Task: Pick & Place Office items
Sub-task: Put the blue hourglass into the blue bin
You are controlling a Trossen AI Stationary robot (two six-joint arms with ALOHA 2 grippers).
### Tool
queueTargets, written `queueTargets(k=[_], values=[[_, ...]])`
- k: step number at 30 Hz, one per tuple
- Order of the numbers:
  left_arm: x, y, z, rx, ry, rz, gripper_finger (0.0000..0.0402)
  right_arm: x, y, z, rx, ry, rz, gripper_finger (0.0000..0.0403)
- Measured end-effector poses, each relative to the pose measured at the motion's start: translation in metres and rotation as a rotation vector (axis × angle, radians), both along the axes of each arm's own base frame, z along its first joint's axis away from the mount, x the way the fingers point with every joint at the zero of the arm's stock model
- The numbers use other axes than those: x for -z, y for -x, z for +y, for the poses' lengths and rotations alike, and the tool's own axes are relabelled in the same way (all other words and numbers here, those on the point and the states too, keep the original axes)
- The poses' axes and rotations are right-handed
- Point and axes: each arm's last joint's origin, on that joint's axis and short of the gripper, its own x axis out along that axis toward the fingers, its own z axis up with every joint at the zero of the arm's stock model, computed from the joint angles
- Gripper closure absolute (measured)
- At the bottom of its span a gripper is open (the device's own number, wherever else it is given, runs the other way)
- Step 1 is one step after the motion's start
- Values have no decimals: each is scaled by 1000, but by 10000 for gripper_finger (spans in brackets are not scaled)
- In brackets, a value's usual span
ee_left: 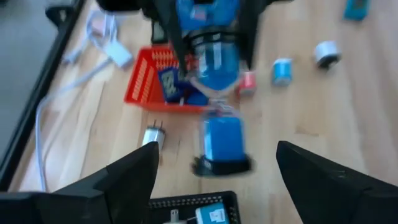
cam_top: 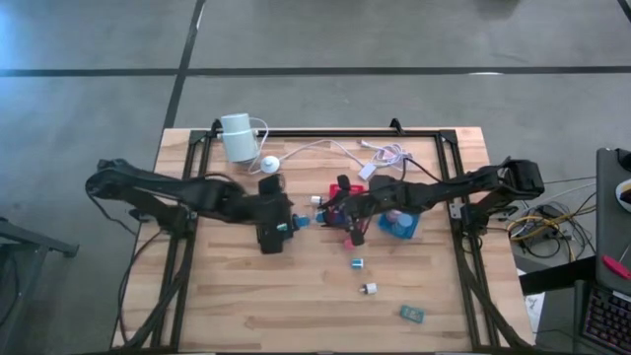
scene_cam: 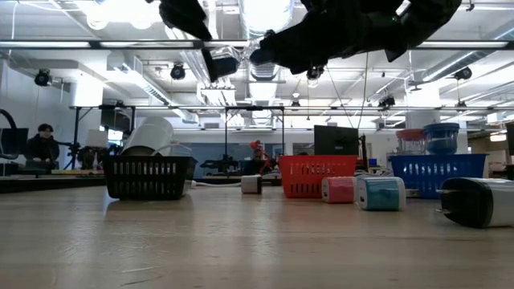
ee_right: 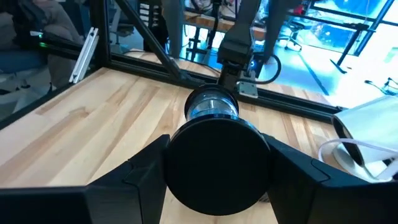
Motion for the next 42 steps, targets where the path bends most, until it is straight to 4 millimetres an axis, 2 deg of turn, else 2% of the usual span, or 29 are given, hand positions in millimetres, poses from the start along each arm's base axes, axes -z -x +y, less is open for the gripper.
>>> queueTargets(k=[3, 6, 12, 19, 24, 31, 38, 42], values=[[-2, 24, -2, 42, 18, -80, 90, -3, 4, 0, 3, -9, -7, 197], [6, 49, 1, 60, 53, -179, 131, -6, 11, 0, 4, -25, -17, 197], [43, 95, 14, 53, 115, -412, 252, -15, 28, 0, -37, -74, -52, 197], [90, 126, 22, 49, 143, -669, 386, -19, 67, 2, -53, -139, -115, 197], [110, 139, 25, 28, 150, -789, 388, -14, 106, 2, -24, -191, -221, 197], [125, 146, 28, 3, 138, -791, 394, 3, 150, 0, 87, -237, -281, 197], [127, 148, 29, -36, 120, -794, 393, 8, 181, 1, 70, -267, -403, 197], [127, 148, 29, -36, 119, -792, 387, 13, 191, 1, 77, -272, -441, 197]])
